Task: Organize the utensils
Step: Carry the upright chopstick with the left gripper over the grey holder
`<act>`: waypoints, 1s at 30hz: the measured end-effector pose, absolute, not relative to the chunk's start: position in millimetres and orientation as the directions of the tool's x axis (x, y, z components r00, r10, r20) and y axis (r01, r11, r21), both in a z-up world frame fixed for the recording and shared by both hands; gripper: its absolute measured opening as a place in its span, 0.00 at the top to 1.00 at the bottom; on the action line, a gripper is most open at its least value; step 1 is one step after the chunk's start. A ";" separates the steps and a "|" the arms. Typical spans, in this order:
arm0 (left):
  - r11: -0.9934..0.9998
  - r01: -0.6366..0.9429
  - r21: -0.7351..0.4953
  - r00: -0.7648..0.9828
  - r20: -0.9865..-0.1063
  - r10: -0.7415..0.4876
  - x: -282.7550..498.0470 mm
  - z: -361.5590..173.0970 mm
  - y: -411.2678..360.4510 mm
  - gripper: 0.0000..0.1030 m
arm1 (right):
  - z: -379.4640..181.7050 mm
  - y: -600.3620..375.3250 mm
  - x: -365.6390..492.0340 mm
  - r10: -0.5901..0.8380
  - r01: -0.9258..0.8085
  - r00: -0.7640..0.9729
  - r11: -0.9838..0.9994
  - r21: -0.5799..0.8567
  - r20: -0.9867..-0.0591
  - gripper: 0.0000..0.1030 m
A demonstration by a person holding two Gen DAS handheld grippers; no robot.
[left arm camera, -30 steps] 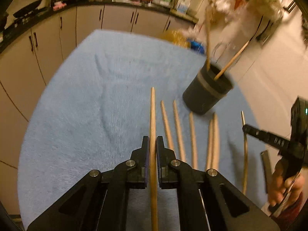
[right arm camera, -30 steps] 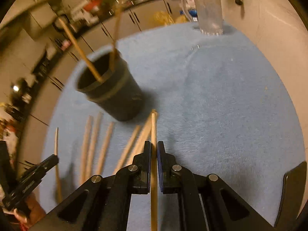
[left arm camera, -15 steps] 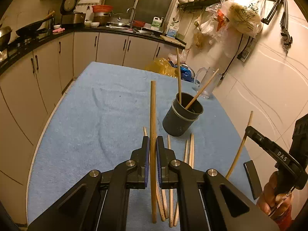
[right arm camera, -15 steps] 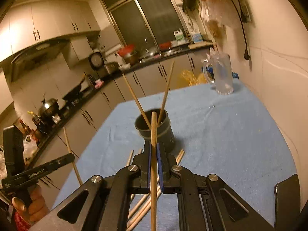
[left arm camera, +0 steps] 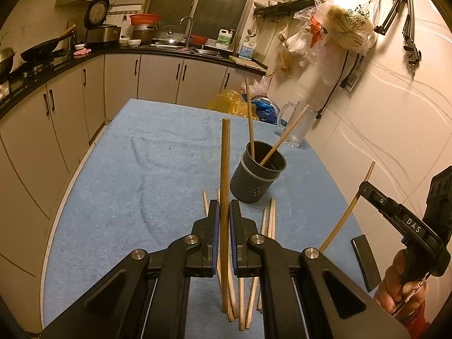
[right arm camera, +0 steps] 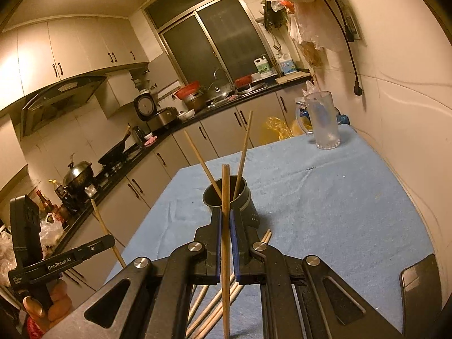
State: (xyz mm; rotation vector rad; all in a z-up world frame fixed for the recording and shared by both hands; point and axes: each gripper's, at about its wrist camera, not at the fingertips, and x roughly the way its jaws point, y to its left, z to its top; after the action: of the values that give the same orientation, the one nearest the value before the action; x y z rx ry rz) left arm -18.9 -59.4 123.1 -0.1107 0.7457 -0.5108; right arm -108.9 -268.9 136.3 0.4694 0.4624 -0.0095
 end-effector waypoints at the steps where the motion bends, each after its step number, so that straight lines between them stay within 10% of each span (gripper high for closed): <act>1: 0.872 0.405 -0.275 0.619 -0.620 -0.483 -18.9 123.9 -59.1 0.94 | 135.8 -270.4 -109.2 0.095 0.114 0.898 0.893 0.436 -0.430 0.94; 30: 0.849 0.454 -0.270 0.627 -0.581 -0.520 -13.2 158.2 -75.9 0.94 | 167.3 -287.6 -108.5 0.092 0.094 0.928 0.880 0.465 -0.362 0.94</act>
State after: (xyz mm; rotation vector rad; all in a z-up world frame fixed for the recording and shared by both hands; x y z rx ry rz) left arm -13.2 -75.9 158.2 -0.1013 0.6975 -0.5590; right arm -108.5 -287.6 167.3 0.4976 0.3870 -0.0011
